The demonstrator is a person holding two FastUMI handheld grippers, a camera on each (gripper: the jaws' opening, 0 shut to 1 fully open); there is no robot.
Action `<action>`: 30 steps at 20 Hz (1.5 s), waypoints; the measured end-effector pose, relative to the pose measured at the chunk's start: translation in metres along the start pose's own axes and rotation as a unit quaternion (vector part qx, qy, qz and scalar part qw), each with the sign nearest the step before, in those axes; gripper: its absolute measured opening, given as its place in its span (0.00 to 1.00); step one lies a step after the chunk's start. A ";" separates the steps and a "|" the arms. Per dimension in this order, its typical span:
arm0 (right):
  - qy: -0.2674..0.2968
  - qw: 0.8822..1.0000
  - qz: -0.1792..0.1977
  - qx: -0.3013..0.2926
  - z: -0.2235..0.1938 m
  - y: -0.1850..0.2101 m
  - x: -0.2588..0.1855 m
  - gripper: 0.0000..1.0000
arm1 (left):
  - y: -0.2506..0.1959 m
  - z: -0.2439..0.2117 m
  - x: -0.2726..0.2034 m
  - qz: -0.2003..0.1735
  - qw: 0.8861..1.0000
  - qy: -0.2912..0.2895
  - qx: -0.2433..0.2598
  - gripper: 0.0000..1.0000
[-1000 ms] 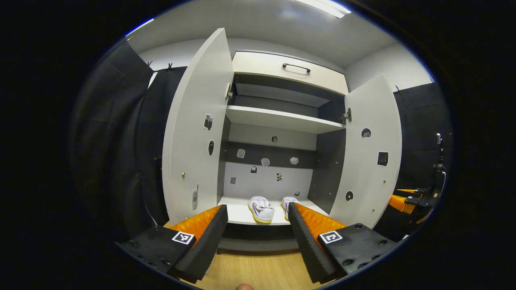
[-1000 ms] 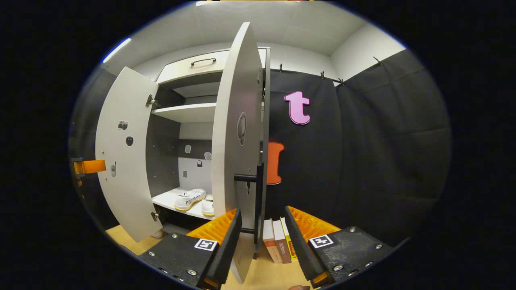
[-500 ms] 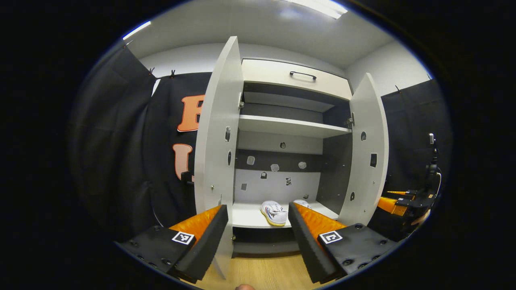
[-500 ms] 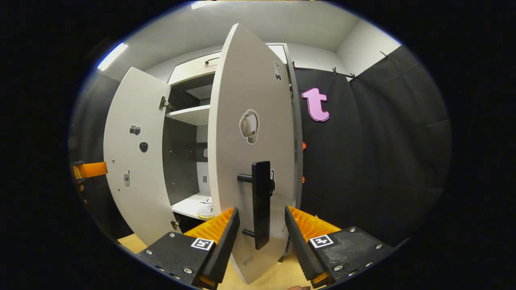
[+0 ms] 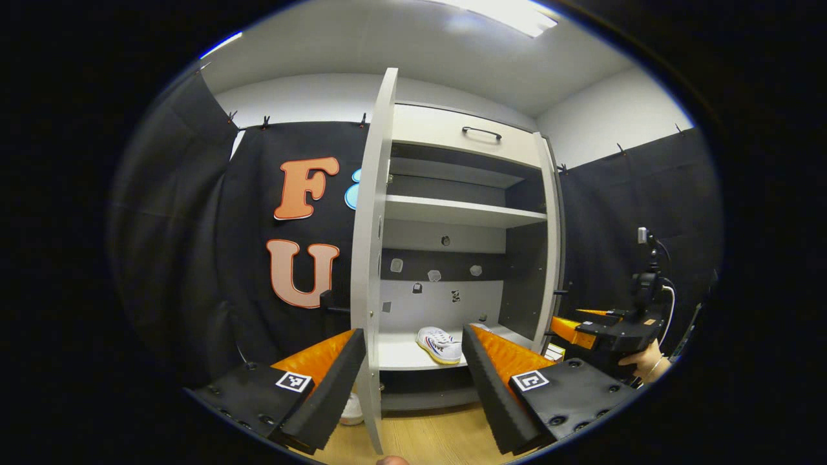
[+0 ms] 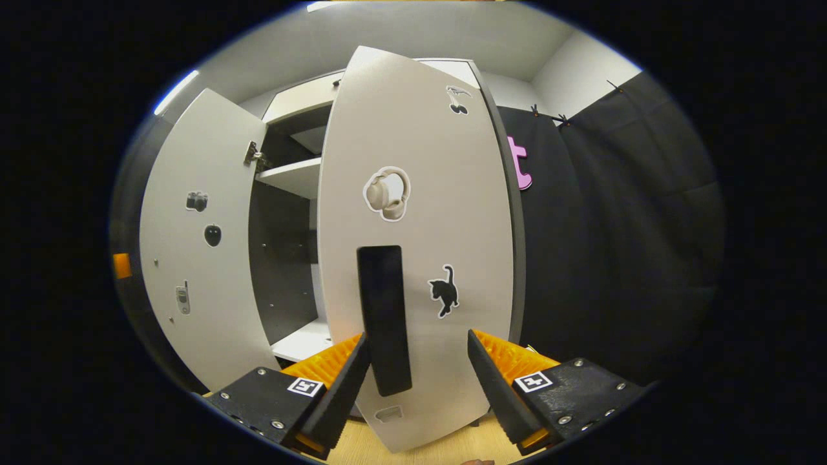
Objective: Grab one shoe with the right hand and put it into the shoe cabinet, grab the other shoe with the left hand and put it into the shoe cabinet; then close the right door with the right hand and the left door with the left hand.
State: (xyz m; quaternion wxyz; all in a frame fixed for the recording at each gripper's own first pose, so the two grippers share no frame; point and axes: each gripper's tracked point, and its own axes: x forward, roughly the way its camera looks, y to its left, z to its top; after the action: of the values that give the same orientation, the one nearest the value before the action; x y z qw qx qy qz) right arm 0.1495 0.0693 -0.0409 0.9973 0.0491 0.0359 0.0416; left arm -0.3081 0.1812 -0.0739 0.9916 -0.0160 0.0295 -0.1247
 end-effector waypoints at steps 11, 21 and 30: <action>0.002 0.999 -0.040 0.001 -0.008 0.013 0.033 0.92 | 0.104 -0.011 -0.022 0.053 0.998 0.011 -0.012 0.96; -0.001 0.997 -0.075 0.024 -0.009 0.017 -0.001 0.92 | 0.108 -0.048 0.032 -0.003 0.998 0.047 -0.029 0.96; -0.022 0.995 -0.087 -0.032 0.024 0.003 -0.080 0.93 | 0.082 -0.057 0.039 -0.023 0.997 0.066 -0.034 0.95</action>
State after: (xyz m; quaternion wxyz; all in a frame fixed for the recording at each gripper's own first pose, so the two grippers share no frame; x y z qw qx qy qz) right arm 0.0719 0.0632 -0.0113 0.9987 0.0143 0.0167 -0.0449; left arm -0.2532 0.2498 -0.1357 0.9832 -0.0421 0.0985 -0.1476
